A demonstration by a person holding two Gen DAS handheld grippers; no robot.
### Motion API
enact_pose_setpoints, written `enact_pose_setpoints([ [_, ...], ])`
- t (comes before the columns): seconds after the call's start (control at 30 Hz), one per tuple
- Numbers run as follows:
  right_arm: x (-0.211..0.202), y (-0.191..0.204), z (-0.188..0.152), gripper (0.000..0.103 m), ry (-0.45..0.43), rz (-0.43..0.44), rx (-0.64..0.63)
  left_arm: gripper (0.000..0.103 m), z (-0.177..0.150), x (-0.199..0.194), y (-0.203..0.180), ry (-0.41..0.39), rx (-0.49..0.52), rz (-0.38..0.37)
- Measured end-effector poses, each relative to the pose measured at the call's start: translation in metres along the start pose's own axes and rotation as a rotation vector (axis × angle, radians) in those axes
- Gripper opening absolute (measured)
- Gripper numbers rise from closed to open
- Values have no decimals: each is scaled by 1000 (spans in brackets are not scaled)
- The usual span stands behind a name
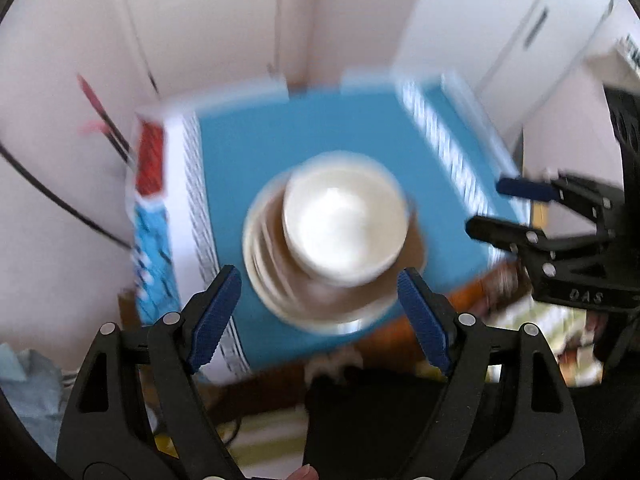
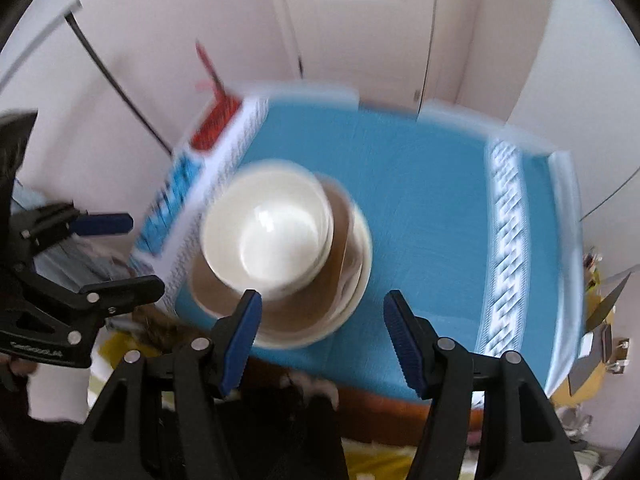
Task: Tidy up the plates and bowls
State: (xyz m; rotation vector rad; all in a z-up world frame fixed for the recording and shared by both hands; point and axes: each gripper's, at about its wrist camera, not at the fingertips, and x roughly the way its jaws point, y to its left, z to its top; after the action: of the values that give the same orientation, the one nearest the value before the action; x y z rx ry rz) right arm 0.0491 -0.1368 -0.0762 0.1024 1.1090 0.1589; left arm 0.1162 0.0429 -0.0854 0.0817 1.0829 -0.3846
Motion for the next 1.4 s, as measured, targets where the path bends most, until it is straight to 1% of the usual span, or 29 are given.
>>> enact_pose_setpoints([
  [0.03, -13, 1, 2, 70, -47, -7, 6, 79, 2, -15, -3, -61, -2, 23],
  [0.07, -27, 2, 4, 87, -99, -15, 12, 79, 5, -30, -7, -126, -1, 49],
  [0.1, -45, 2, 5, 93, -162, -23, 21, 81, 9, -49, -14, -214, 1, 85],
  [0.13, -62, 3, 5, 97, -226, -35, 30, 83, 11, -63, -19, -273, 2, 110],
  [0.17, -80, 3, 5, 98, -286, -53, 43, 92, 12, -77, -27, -334, 2, 136],
  [0.2, -89, 4, 5, 100, -315, -67, 53, 102, 11, -89, -31, -389, 3, 158],
  [0.23, -102, 4, 4, 102, -355, -93, 69, 103, 11, -101, -37, -450, 4, 184],
  [0.27, -111, 5, 3, 102, -383, -114, 80, 103, 9, -111, -42, -497, 6, 203],
  [0.33, -130, 6, -2, 102, -448, -159, 93, 103, 6, -127, -54, -564, 12, 239],
  [0.43, -146, 9, -7, 102, -513, -199, 103, 103, 3, -139, -62, -604, 2, 253],
  [0.53, -158, 9, -15, 102, -549, -242, 114, 103, -6, -148, -65, -646, -27, 251],
  [0.6, -163, 8, -21, 102, -563, -253, 119, 103, -12, -154, -67, -665, -39, 249],
  [0.9, -176, 8, -29, 102, -601, -270, 114, 103, -29, -173, -74, -709, -50, 264],
  [1.4, -179, 19, -31, 102, -615, -284, 102, 103, -34, -180, -73, -730, -57, 296],
])
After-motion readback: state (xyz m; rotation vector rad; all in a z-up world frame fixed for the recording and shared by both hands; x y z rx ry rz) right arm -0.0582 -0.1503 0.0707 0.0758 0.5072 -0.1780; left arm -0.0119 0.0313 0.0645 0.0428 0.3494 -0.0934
